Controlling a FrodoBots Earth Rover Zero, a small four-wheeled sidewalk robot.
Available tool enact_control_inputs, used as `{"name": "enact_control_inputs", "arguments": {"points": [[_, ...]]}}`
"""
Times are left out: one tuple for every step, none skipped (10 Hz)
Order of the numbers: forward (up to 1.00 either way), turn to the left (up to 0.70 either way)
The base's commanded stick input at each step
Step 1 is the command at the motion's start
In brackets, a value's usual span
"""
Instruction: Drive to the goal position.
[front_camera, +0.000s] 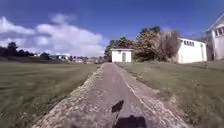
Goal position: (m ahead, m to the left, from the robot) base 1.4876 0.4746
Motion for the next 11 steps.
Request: {"name": "enact_control_inputs", "arguments": {"points": [[1.0,0.0],[1.0,0.0],[1.0,0.0],[1.0,0.0],[1.0,0.0],[1.0,0.0],[1.0,0.0],[1.0,0.0],[1.0,0.0],[1.0,0.0],[1.0,0.0]]}}
